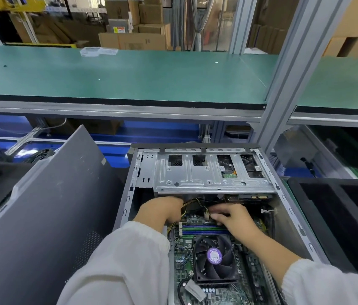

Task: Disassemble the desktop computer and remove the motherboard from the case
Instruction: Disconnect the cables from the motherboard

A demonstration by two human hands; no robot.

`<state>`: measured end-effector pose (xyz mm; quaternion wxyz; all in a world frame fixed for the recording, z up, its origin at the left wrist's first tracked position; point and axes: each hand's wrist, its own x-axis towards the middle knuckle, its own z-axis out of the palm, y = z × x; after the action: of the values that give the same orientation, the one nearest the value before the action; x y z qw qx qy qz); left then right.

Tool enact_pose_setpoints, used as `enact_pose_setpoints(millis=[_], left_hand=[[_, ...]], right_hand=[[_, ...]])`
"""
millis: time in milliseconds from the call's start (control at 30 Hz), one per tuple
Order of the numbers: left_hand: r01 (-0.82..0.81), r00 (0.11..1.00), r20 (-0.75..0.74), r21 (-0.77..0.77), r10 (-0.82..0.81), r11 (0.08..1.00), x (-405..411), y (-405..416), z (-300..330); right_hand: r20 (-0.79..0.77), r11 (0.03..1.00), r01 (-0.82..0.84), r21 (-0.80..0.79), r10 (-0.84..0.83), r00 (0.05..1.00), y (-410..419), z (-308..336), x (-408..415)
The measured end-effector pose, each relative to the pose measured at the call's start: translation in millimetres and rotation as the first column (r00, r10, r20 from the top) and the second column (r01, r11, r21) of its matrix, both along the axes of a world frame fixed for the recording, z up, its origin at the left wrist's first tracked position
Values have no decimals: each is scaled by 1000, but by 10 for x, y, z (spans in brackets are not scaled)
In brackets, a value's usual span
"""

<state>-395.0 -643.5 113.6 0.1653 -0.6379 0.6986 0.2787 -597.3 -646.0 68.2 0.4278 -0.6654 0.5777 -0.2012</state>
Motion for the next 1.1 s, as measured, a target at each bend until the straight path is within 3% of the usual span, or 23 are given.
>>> enact_pose_setpoints(millis=[67,133,233,400,733,933,1100], left_hand=[[0,1000,13,-17,0,1000,0,12,5],[8,1000,26,-30,-7,1000,3,27,17],[18,999,36,-40,-16,999,1,32,28],[7,1000,18,-54,-6,998,13,13,31],[3,999,40,-45,-1,999,14,-18,22],[17,999,51,-43,-15,999,4,-11,-1],[29,997,72,-52,-26,998,9,-10,-4]], right_hand=[[106,960,267,82,-275,956,-13,-16,-54],[-96,932,363,-5,-362,927,-61,-25,-96],[-467,992,105,-75,-127,875,-58,7,-56],[-725,990,-124,-62,41,688,-185,48,-21],[-773,953,-302,-3,189,605,-213,21,-1],[-759,959,-278,60,225,611,-248,59,-3],[-808,952,-293,89,241,537,-240,141,39]])
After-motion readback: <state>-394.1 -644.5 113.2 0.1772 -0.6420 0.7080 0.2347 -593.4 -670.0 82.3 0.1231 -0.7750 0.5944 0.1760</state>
